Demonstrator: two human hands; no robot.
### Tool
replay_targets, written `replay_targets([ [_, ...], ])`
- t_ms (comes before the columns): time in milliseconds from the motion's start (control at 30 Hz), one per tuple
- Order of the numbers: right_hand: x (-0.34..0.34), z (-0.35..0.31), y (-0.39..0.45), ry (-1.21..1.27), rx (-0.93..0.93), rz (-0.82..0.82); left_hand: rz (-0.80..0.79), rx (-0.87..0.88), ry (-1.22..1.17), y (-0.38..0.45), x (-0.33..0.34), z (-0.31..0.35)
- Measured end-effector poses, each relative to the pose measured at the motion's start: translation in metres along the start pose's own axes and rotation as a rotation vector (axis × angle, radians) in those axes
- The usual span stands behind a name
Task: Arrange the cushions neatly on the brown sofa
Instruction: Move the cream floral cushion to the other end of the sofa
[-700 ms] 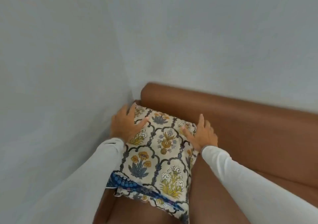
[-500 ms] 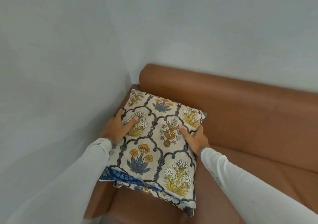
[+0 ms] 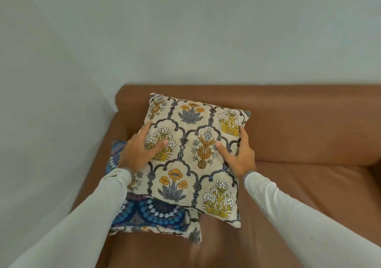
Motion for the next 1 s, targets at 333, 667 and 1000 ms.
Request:
replay_targets([
  [333,-0.320,0.134,0.045,-0.352,-0.081,0.271,-0.322,0.341,-0.053,-0.068,0.274,0.238],
  [667,-0.503,0.318,0.078,-0.551,0.094,0.499,-0.476,0.553,-0.022,-0.137,0.547,0.392],
  [1000,-0.533,0.399,0.083,-1.101,0.004,0.600,-0.212,0.859,0.252,-0.157,0.639,0.437],
])
Point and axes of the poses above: each hand's wrist, its own y-axis towards the middle knuckle, its own x-axis out of the palm, z = x × y, the point moved 6 cm from there along y, towards the middle knuckle, and after that the axes turned 13 degrees about z, right-handed, at the moved point
